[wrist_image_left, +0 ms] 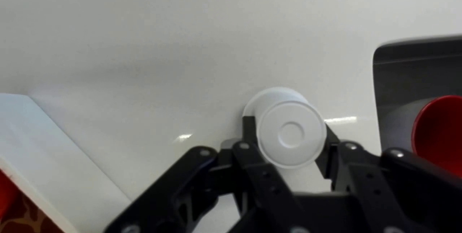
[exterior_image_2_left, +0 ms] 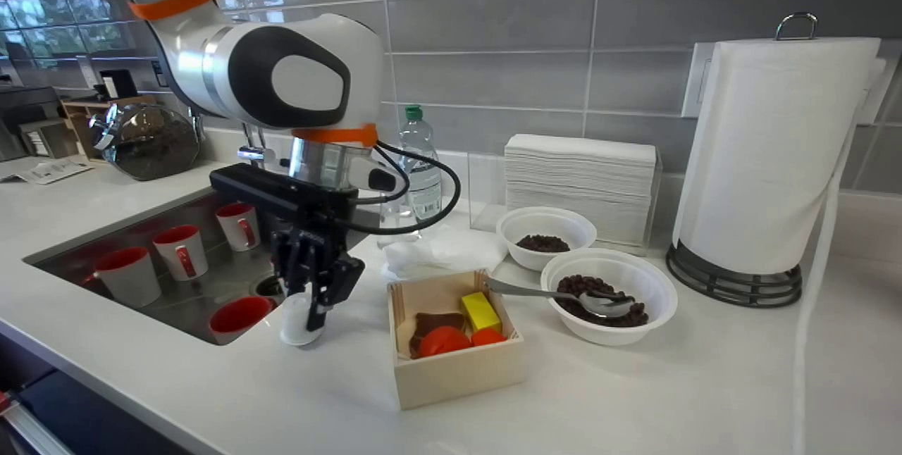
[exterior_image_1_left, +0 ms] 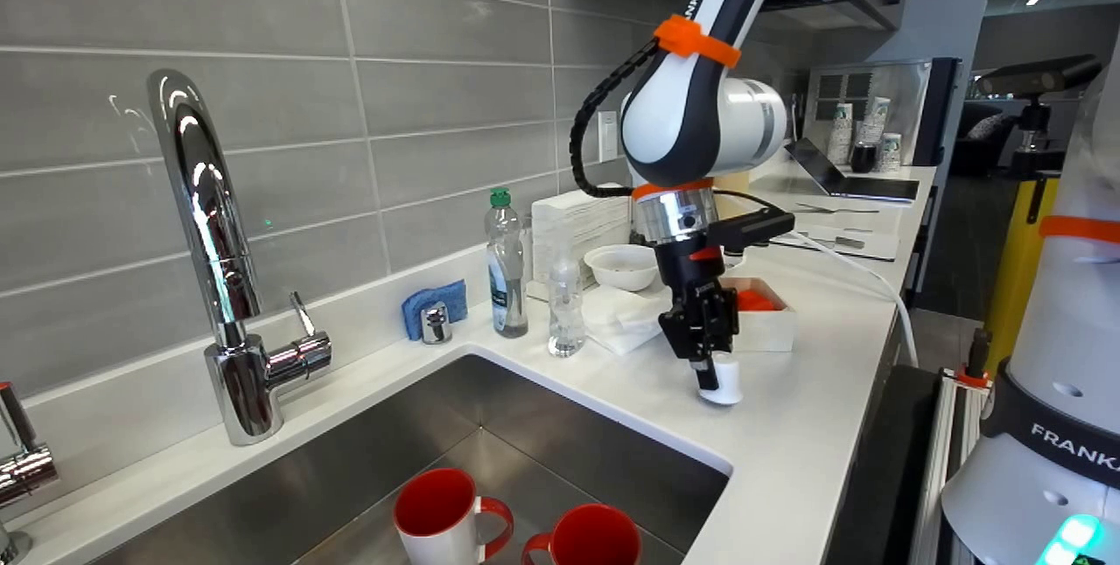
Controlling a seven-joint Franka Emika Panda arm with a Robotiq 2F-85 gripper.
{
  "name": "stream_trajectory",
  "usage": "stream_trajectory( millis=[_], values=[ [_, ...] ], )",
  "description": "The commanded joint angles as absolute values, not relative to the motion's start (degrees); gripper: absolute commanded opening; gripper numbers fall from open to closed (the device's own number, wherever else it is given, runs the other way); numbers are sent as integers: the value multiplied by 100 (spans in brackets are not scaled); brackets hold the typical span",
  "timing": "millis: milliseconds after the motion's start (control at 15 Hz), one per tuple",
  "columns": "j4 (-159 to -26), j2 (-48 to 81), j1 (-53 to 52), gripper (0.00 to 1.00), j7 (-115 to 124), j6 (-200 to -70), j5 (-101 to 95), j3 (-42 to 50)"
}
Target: Put the shaker inside the box
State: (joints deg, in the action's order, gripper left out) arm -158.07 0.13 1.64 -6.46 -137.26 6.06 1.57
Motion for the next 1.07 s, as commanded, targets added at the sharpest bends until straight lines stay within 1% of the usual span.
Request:
stream_trajectory(
  millis=[0, 133, 200, 333, 400, 733, 1000],
  values=[
    [-15767, -831, 265, 16, -983, -12874, 617, 277],
    [-15704, -1244, 359, 16, -909, -12579, 555, 411],
    [-16127, -1765, 417, 16, -865, -12595, 530, 481],
    [-15733, -1828, 608, 16, -664, -12375, 421, 656],
    [-15738, -1977, 704, 16, -655, -12296, 380, 742],
    [-15720, -2246, 1269, 16, -330, -12658, 313, 1119],
    [-15725, -2150, 1532, 16, 248, -13169, 184, 1061]
  ],
)
